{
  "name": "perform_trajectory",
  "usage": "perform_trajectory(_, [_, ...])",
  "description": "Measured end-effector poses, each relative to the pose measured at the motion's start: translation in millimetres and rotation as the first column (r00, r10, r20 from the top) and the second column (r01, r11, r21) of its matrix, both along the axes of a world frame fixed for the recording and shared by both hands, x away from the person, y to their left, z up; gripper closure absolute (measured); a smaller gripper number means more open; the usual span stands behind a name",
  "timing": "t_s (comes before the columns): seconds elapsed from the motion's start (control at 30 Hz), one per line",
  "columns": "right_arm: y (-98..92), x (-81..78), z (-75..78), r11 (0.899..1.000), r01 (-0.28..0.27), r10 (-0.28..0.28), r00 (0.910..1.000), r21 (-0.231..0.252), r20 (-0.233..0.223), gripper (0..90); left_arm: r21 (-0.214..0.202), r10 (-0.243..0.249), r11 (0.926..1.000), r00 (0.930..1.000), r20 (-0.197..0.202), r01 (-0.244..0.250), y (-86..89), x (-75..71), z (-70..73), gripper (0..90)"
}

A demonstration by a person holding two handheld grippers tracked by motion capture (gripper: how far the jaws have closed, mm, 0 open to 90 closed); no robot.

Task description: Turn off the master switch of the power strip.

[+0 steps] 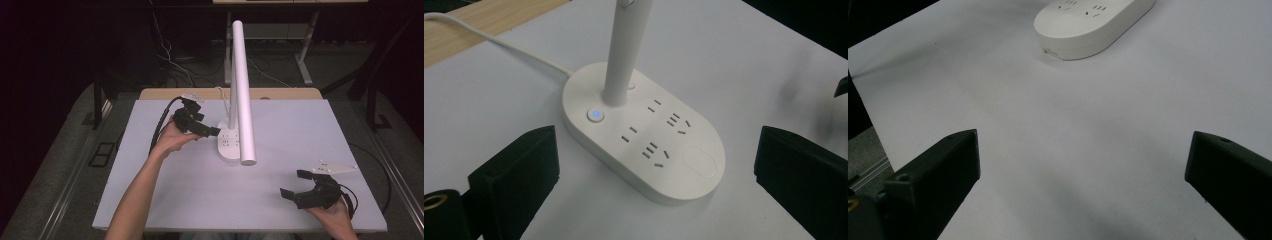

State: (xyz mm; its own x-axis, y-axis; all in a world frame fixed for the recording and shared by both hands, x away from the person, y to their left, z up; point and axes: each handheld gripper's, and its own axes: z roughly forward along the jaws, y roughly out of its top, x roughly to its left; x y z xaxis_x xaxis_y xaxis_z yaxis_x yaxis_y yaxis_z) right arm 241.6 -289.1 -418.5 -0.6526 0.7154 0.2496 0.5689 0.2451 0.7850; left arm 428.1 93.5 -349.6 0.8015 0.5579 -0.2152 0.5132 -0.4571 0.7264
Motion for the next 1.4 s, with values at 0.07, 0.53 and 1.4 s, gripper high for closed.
perform_trajectory(0.07, [0.2, -0.2, 0.1, 1.000, 0.000, 0.000, 1.0000, 0.001, -0.003, 0.5, 0.004, -0.001, 1.0000, 1.0000, 0.001, 0.001, -0.4, 2.3, -0.7, 4.0])
perform_trajectory(0.53, [1.2, 0.5, -1.0, 1.000, -0.008, 0.008, 0.9999, -0.007, -0.011, 0.5, -0.029, 0.057, 0.9979, 0.9984, -0.002, -0.057, 2.2, 21.7, -4.8, 9.7])
perform_trajectory(1.4, [-0.6, -0.7, 0.0, 1.000, -0.006, 0.006, 0.9999, -0.001, -0.013, 0.5, -0.126, 0.134, 0.9817, 0.9881, -0.076, -0.143, -3.5, 47.3, -30.6, 23.0])
